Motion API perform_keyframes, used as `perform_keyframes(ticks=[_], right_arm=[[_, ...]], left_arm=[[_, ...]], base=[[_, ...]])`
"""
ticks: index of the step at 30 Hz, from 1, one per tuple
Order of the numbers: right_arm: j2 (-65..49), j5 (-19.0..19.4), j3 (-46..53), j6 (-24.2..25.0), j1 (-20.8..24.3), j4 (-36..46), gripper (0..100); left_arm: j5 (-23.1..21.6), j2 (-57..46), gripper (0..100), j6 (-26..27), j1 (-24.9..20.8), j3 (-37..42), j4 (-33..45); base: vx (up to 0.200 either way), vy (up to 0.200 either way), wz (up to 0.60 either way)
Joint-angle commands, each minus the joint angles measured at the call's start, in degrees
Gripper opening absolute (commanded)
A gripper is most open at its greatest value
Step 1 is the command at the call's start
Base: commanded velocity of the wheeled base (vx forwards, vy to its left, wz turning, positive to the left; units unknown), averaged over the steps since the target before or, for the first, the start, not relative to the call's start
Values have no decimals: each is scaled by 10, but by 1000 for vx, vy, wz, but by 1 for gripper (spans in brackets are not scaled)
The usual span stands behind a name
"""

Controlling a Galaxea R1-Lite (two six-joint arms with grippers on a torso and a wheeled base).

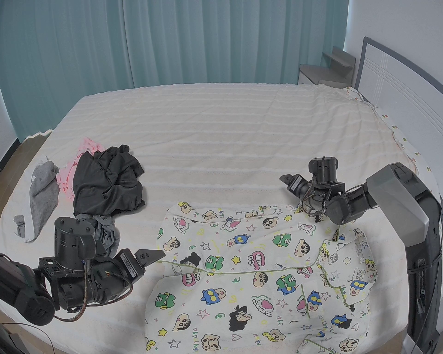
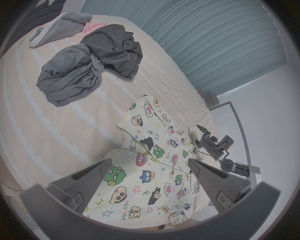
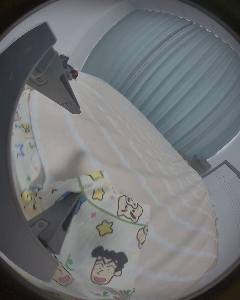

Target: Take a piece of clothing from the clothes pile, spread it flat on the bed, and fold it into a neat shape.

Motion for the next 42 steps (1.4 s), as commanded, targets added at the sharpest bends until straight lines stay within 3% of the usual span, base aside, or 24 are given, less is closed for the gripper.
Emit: perform_keyframes(ticks=[1, 6, 15, 19, 25, 28, 31, 36, 37, 40, 42], right_arm=[[33, 2, -49, 12, 19, -2, 100], [35, -4, -89, 39, 14, -4, 100], [-19, -5, -45, 49, -49, -21, 100], [-45, -5, -2, 49, -66, -21, 100], [-145, -3, 150, 51, -85, -22, 100], [-235, 2, 281, 53, -82, -49, 100], [-316, 17, 414, 60, -78, -133, 100], [-405, 38, 576, 77, -75, -279, 100], [-428, 42, 625, 81, -76, -329, 100], [-449, 42, 681, 82, -75, -389, 100], [-451, 42, 709, 85, -75, -411, 100]], left_arm=[[0, 2, 100, 0, 0, 0, 0], [0, 2, 100, 0, 0, 0, 0], [0, 3, 100, 0, 0, 0, 0], [0, 5, 100, 0, 0, 0, 0], [0, 27, 100, 6, 2, -30, -7], [11, 99, 100, 11, 5, -112, -7], [31, 172, 100, 23, 11, -211, 11], [38, 259, 100, 22, 10, -389, 150], [58, 304, 100, 22, 11, -468, 204], [99, 375, 100, 23, 11, -569, 252], [99, 399, 100, 26, 11, -603, 283]], base=[[0, 0, 0], [0, 0, 0], [0, 0, 0], [0, 0, 0], [0, 0, 0], [0, 0, 0], [0, 0, 0], [0, 0, 0], [0, 0, 0], [0, 0, 0], [0, 0, 0]])
